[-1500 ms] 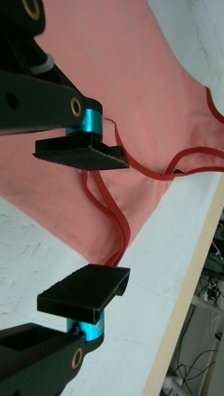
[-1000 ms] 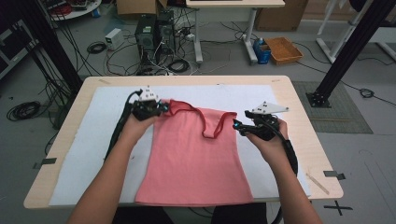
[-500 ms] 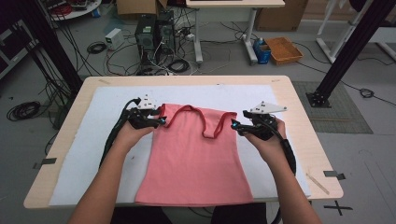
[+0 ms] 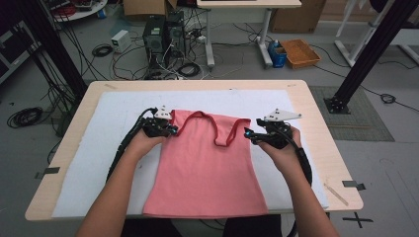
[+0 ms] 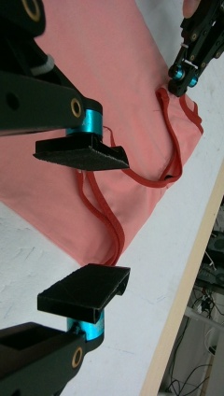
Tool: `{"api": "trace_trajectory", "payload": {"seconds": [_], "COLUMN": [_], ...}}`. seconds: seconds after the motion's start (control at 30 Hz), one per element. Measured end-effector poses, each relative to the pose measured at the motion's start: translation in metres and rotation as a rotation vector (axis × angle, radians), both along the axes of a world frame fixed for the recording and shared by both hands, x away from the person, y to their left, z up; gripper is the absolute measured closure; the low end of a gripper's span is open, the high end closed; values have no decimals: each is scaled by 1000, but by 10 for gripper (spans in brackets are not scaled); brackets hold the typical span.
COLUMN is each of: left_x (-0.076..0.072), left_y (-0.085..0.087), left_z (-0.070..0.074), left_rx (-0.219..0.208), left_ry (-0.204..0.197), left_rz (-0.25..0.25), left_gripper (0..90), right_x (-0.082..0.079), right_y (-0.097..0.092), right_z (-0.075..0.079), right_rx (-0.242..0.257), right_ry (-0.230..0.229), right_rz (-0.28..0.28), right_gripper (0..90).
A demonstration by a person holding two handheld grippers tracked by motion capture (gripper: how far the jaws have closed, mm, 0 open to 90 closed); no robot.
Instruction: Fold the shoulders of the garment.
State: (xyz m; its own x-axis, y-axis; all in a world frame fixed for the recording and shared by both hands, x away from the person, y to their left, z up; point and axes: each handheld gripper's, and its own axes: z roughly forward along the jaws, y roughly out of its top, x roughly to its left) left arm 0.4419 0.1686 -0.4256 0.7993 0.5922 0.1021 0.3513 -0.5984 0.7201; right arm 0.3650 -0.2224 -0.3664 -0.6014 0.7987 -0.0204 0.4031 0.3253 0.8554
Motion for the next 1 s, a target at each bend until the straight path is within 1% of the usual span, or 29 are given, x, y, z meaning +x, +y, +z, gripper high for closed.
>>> {"api": "trace_trajectory", "payload": {"seconds": [0.07, 0.13, 0.27, 0.33, 0.4, 0.43, 0.47, 0.53, 0.6, 0.63, 0.7, 0.73, 0.77, 0.87, 0.93, 1.0], "left_x": [-5, -10, -28, -38, -48, -53, -57, -63, -66, -66, -67, -66, -67, -67, -66, -66], "left_y": [0, 1, 3, 4, 4, 4, 3, 1, 1, 2, 4, 5, 6, 11, 15, 22], "left_z": [3, 6, 13, 16, 15, 14, 12, 6, -2, -6, -11, -10, -8, 4, 12, 19], "left_rx": [-15, -20, -68, -96, -119, -120, -113, -104, -75, -49, -22, -23, -31, -68, -95, -112], "left_ry": [-11, -22, -55, -75, -81, -84, -87, -74, -59, -55, -42, -42, -53, -87, -99, -112], "left_rz": [-10, -14, -22, -10, -3, -5, -5, -16, -8, -2, 15, 14, 25, 50, 71, 91], "left_gripper": [888, 889, 889, 889, 889, 888, 888, 886, 874, 873, 831, 792, 749, 615, 529, 438], "right_x": [0, 0, 0, 1, 1, 2, 2, 2, 3, 3, 3, 3, 3, 3, 4, 4], "right_y": [0, -1, -3, -4, -5, -4, -4, -2, 0, 1, 3, 3, 3, 3, 2, 0], "right_z": [0, 0, 1, 1, 0, 0, -1, -1, -2, -3, -3, -4, -4, -5, -6, -5], "right_rx": [-1, 0, 8, 11, 12, 8, 8, 4, -3, -3, 0, 0, 1, 3, 8, 15], "right_ry": [0, 0, -2, -2, -1, 1, 3, 5, 6, 7, 11, 10, 10, 13, 20, 19], "right_rz": [4, 8, 9, 10, 11, 12, 12, 21, 25, 31, 33, 36, 36, 36, 27, 24], "right_gripper": [417, 417, 417, 417, 417, 417, 417, 418, 417, 417, 416, 415, 414, 412, 410, 410]}}
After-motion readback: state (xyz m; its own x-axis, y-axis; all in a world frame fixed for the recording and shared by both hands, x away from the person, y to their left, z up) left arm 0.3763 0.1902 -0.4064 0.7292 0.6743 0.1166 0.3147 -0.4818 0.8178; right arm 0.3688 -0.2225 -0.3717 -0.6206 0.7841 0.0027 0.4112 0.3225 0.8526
